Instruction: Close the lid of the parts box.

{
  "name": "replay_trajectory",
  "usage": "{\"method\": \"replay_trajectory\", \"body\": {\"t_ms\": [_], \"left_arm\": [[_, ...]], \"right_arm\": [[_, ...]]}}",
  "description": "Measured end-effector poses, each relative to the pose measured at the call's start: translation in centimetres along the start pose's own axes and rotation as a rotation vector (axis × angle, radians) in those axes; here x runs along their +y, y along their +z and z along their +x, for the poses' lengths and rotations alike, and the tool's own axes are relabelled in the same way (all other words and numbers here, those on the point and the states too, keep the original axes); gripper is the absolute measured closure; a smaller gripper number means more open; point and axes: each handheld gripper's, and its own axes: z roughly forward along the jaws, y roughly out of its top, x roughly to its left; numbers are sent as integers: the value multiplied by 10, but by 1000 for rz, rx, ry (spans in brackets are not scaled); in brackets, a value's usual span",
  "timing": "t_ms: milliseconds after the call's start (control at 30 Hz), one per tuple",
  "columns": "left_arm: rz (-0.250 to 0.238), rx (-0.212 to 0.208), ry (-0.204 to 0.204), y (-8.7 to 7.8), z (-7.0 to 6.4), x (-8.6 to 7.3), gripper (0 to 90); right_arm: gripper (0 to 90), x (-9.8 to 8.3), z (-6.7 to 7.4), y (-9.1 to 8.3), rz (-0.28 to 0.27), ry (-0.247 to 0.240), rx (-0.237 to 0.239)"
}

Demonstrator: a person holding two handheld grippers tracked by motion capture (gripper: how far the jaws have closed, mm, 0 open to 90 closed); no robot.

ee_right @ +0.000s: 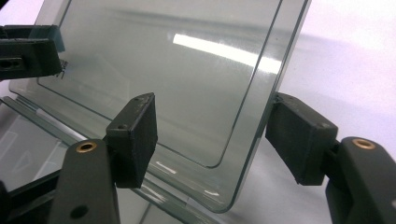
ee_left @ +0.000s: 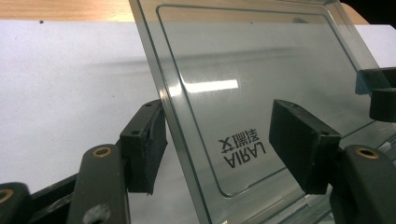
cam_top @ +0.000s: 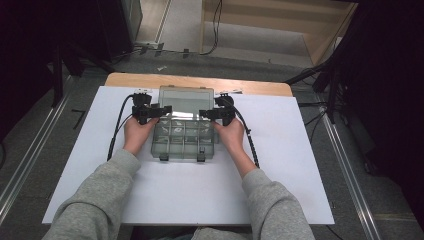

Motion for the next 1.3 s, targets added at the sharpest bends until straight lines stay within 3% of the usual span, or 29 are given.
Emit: {"method": "replay_trajectory", "body": {"t_ms": [300,1300], "left_arm": [[-29,-30,-3,-11,-1,6,402],[-57,-47,90,-42,-16,14,418]], "right_arm": [[346,4,3,-13,-25,-10,16],[393,3,10,-40,-65,-78,52]]}}
